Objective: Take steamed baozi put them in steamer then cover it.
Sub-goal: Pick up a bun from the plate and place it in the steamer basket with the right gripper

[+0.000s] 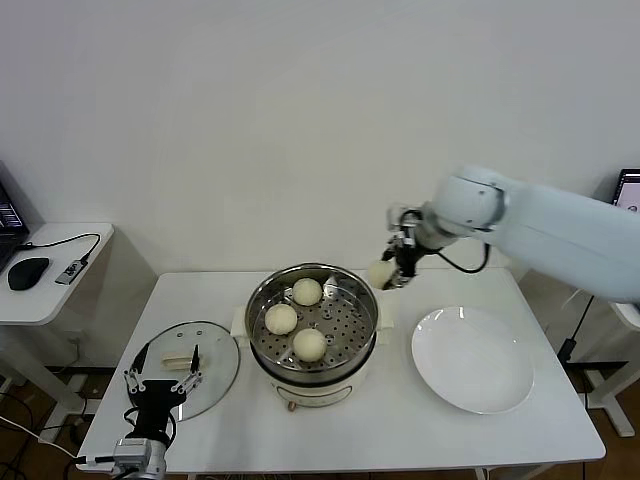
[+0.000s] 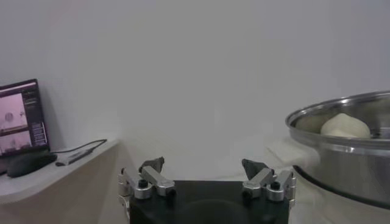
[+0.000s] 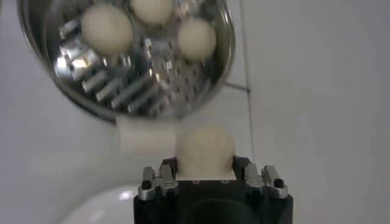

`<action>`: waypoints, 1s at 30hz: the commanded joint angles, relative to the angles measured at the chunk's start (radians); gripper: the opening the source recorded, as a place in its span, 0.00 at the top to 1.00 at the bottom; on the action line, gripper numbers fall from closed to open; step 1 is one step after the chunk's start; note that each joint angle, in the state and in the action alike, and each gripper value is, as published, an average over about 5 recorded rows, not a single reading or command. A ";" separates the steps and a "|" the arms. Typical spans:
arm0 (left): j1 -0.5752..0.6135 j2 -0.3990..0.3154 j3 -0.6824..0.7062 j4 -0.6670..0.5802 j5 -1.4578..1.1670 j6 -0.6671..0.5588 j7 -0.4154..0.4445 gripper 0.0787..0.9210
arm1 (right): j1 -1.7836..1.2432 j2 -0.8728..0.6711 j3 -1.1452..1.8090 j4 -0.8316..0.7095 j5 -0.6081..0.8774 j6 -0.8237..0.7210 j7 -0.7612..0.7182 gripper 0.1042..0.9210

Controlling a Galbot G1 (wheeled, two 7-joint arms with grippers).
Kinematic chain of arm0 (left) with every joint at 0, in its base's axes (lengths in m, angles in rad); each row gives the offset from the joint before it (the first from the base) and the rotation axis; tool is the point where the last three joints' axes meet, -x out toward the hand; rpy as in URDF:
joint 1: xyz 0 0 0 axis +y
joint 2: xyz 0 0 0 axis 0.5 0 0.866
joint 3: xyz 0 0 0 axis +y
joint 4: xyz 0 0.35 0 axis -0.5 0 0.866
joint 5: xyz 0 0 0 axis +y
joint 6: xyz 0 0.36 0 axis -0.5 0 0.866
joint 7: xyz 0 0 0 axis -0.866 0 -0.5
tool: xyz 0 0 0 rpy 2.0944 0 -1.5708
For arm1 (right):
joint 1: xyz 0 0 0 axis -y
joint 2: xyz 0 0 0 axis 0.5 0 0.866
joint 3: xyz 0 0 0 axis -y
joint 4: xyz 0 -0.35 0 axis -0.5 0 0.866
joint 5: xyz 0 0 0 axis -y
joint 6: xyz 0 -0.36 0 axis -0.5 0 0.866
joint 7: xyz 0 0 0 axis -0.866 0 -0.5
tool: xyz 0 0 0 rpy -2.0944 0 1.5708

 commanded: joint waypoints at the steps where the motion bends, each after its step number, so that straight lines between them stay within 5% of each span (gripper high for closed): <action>1: 0.000 -0.003 -0.004 -0.002 0.003 -0.003 -0.002 0.12 | -0.018 0.206 -0.080 -0.041 0.133 -0.075 0.114 0.43; 30: -0.015 0.005 -0.012 0.002 -0.011 -0.005 -0.004 0.12 | -0.178 0.227 -0.049 -0.141 0.028 -0.072 0.145 0.41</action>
